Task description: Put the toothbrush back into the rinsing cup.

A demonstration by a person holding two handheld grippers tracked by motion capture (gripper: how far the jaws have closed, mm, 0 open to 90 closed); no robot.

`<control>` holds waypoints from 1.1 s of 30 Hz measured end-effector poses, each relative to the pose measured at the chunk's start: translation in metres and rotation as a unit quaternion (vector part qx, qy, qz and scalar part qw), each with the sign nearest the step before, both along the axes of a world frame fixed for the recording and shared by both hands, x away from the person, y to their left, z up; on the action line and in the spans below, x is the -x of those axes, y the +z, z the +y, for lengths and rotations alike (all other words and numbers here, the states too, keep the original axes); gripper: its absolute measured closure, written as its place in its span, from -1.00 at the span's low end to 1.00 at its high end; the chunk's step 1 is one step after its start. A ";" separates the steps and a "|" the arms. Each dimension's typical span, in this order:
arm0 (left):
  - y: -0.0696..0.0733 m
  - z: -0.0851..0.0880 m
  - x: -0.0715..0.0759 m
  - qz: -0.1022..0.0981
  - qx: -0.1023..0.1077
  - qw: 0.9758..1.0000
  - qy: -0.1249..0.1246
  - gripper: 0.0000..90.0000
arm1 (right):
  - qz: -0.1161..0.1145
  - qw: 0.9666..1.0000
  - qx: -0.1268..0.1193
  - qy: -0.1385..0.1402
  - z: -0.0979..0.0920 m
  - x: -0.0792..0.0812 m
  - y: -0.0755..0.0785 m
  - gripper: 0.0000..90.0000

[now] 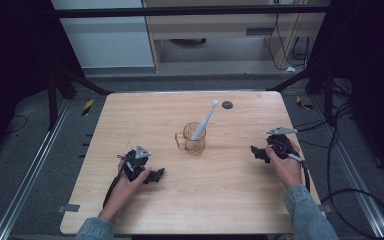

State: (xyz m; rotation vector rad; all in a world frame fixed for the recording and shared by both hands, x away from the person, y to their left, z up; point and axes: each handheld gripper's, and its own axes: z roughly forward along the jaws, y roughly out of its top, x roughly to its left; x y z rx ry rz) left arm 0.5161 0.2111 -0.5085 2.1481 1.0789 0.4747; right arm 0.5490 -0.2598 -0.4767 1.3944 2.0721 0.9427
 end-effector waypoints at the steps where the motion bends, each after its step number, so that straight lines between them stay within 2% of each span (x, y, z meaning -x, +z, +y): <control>1: 0.000 0.000 0.000 0.000 0.000 1.000 0.000 -1.00 | 0.002 1.000 0.000 0.000 0.001 -0.001 -0.002 -0.70; 5: 0.000 0.000 0.000 0.000 0.000 1.000 0.000 -1.00 | 0.002 1.000 -0.004 -0.001 0.002 -0.005 -0.006 -0.70; 6: 0.000 0.000 0.000 0.000 0.000 1.000 0.000 -1.00 | -0.004 1.000 -0.005 -0.004 0.002 -0.006 -0.006 -0.70; 7: 0.000 0.000 0.000 0.000 0.000 1.000 0.000 -1.00 | -0.003 1.000 -0.014 -0.008 0.001 -0.007 -0.006 -0.69; 10: 0.000 0.000 0.000 0.000 0.000 1.000 0.000 -1.00 | -0.002 1.000 -0.018 -0.016 0.000 -0.009 -0.009 -0.70; 15: 0.000 0.000 0.000 0.000 0.000 1.000 0.000 -1.00 | 0.003 1.000 -0.013 -0.025 0.002 -0.014 -0.016 -0.72; 22: 0.000 0.000 0.000 0.000 0.000 1.000 0.000 -1.00 | 0.005 0.998 -0.028 -0.049 0.000 -0.019 -0.022 -0.73; 29: 0.000 0.000 0.000 0.000 0.000 1.000 0.000 -1.00 | 0.011 0.998 -0.025 -0.060 0.001 -0.022 -0.029 -0.77; 32: 0.000 0.000 0.000 0.000 0.000 1.000 0.000 -1.00 | 0.011 0.998 0.001 -0.060 0.006 -0.023 -0.034 -0.81; 33: 0.000 0.000 0.000 0.000 0.000 1.000 0.000 -1.00 | 0.012 0.998 0.003 -0.060 0.007 -0.024 -0.034 -0.82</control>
